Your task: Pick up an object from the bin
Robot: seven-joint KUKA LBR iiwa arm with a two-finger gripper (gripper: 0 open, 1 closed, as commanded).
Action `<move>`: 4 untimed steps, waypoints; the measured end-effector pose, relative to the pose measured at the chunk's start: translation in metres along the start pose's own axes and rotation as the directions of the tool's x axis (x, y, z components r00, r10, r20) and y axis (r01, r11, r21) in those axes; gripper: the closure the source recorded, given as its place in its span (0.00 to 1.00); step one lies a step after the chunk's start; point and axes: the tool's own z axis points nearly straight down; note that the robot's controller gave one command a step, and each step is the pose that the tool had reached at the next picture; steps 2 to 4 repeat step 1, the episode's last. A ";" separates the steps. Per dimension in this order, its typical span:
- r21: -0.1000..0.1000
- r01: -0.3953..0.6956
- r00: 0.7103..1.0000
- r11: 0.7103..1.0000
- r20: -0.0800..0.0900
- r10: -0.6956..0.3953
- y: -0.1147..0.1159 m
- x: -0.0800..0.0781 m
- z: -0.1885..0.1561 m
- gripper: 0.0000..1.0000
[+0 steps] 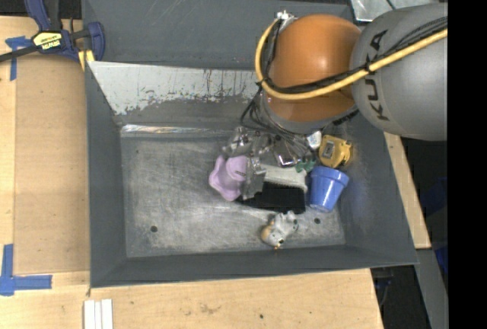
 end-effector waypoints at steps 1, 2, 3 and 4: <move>-0.002 0.021 1.000 1.000 -0.017 -0.021 0.001 0.002 -0.027 1.00; -0.002 0.021 1.000 1.000 -0.017 -0.021 0.001 0.002 -0.027 1.00; -0.002 0.021 1.000 1.000 -0.017 -0.021 0.001 0.002 -0.027 1.00; -0.002 0.021 1.000 1.000 -0.017 -0.021 0.001 0.002 -0.027 1.00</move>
Offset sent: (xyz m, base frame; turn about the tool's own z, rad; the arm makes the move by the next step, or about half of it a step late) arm -0.0021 0.0151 0.0765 -0.3376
